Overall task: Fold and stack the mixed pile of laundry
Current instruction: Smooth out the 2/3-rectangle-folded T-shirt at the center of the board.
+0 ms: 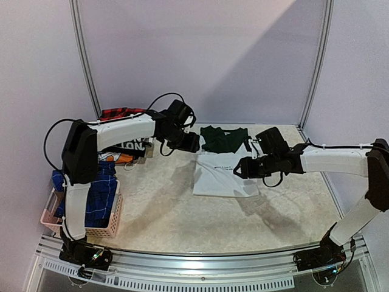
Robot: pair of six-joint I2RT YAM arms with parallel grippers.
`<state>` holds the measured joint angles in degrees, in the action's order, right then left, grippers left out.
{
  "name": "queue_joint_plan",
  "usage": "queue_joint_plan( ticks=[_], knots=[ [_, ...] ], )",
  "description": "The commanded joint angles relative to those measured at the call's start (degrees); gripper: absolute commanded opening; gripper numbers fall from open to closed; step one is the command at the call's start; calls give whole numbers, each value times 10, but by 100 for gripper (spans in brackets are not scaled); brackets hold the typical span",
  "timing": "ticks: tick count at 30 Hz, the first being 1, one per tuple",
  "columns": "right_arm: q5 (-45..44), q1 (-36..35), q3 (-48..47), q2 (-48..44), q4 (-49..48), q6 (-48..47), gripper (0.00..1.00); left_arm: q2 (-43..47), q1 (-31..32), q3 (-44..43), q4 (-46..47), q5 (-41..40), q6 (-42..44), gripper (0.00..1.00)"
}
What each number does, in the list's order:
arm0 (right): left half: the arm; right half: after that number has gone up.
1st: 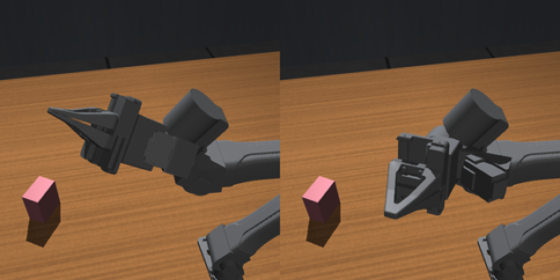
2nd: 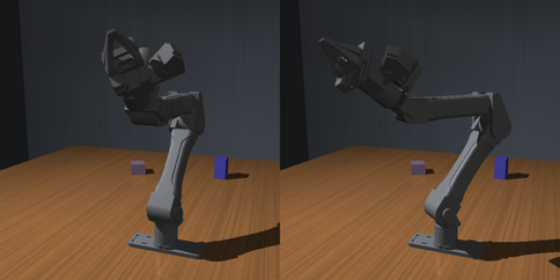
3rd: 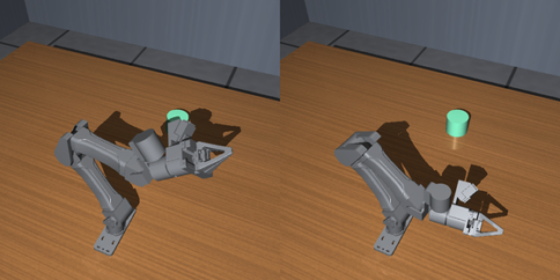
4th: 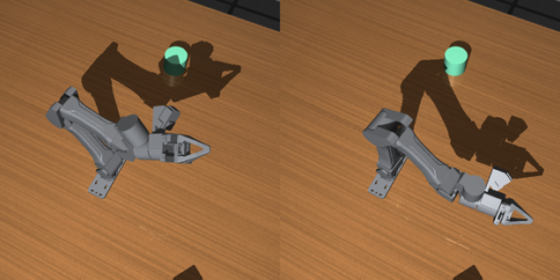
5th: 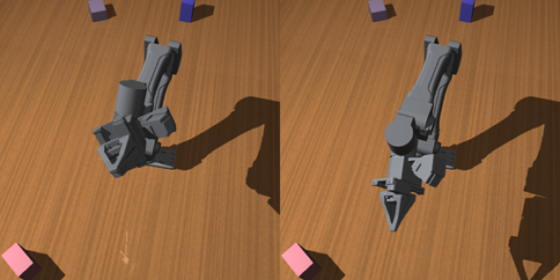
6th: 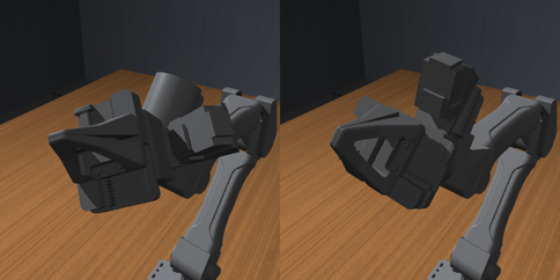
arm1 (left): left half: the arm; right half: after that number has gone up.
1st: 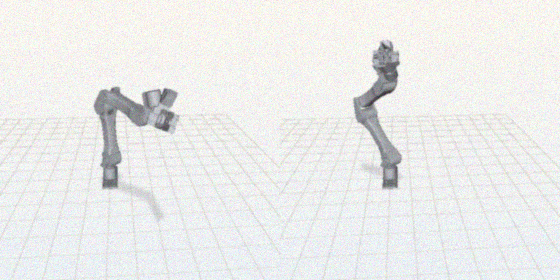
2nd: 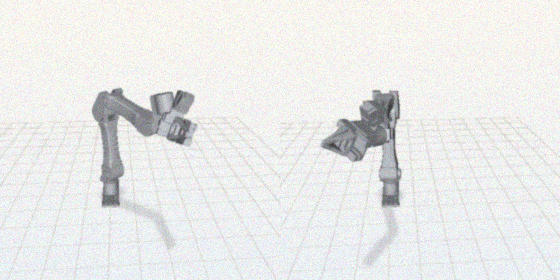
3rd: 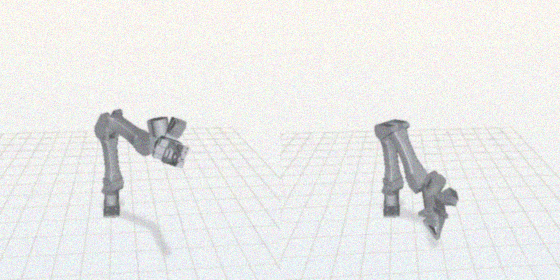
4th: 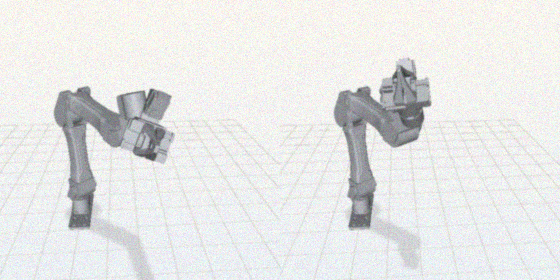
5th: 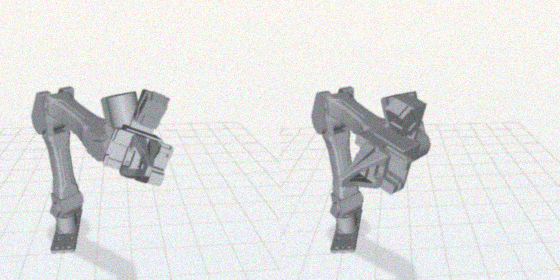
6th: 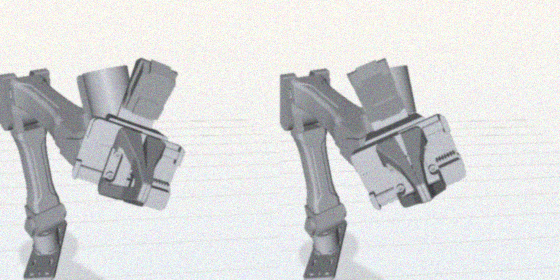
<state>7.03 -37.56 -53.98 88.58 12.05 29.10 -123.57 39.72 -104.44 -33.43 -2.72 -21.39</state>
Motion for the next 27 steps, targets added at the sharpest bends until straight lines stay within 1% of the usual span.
queue_joint_plan(
  ticks=[1,6,9,15,23,27],
  knots=[
    [11,-4,-47,14,30,-28,47,43,9,75,35,11,-6,65],
    [15,2,-124,67,50,-54,47,77,29,155,70,17,-17,63],
    [36,16,-163,113,55,-57,46,91,40,204,99,23,-31,62],
    [69,43,-211,191,54,-65,46,107,56,272,154,58,-59,58],
    [111,92,-252,276,52,-78,45,107,90,319,180,67,-81,54],
    [121,107,-252,300,43,-77,45,88,97,322,195,84,-92,47]
  ],
)
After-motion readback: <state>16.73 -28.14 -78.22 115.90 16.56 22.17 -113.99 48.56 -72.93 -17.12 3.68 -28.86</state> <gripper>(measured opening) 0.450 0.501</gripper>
